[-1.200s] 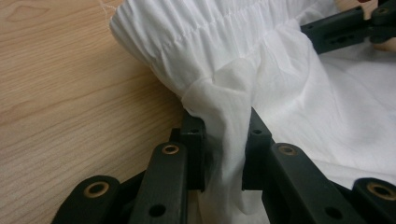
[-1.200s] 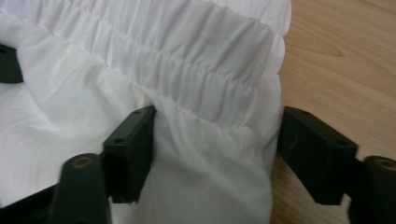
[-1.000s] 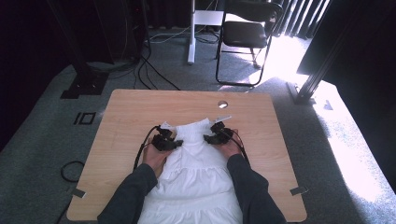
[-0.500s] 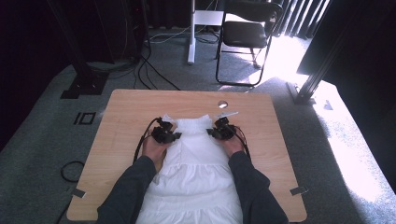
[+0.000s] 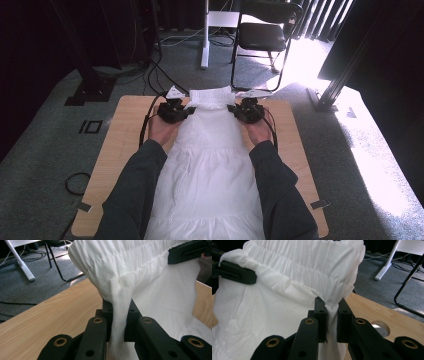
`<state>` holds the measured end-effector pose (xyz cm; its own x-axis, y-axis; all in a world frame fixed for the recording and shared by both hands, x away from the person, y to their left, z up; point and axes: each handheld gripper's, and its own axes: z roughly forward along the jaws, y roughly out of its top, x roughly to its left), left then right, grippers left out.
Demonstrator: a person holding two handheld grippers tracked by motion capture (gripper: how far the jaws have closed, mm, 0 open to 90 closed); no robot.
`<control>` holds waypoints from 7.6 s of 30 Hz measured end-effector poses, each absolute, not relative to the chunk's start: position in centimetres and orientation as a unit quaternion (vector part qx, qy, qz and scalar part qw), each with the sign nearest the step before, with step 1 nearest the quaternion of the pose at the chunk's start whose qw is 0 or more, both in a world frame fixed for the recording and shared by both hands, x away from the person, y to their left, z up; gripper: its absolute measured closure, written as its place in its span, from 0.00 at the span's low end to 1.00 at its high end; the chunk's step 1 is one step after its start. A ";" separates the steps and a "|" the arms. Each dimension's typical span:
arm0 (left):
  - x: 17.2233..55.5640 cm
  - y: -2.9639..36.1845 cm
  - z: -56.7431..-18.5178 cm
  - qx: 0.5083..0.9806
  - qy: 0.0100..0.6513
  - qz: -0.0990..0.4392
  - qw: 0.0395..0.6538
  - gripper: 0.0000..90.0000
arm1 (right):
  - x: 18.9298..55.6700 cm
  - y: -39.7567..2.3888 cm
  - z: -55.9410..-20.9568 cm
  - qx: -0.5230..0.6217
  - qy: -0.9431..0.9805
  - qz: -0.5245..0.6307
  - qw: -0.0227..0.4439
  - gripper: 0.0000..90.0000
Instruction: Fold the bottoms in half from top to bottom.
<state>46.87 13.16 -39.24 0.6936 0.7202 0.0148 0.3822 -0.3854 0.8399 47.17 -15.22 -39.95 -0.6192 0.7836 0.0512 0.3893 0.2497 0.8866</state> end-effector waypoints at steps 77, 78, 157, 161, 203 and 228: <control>46.8 12.3 -53.4 0.859 0.383 0.142 0.310 0.91 | 45.8 -13.2 -54.5 0.431 0.822 0.350 0.129 0.90; 47.2 12.0 -53.3 0.858 0.387 0.147 0.304 0.91 | 46.4 -13.2 -54.4 0.435 0.820 0.348 0.131 0.90; 32.2 14.8 -54.5 0.864 0.339 0.055 0.369 0.93 | 31.6 -15.1 -54.9 0.372 0.848 0.373 0.056 0.89; 34.1 14.8 -54.0 0.869 0.344 0.092 0.343 0.92 | 32.9 -14.3 -55.0 0.379 0.841 0.382 0.057 0.89; 43.1 13.6 -45.7 0.807 0.367 0.175 0.427 0.94 | 45.2 -14.9 -47.1 0.392 0.794 0.434 0.165 0.91; 35.8 15.2 -49.2 0.839 0.316 0.100 0.431 0.91 | 35.9 -16.6 -49.1 0.343 0.816 0.447 0.126 0.91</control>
<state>35.76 15.21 -49.24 0.7797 0.6173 -0.1052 0.4449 -0.4279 0.7868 35.87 -16.60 -49.11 -0.7326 0.6731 0.1011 0.4472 0.3640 0.8170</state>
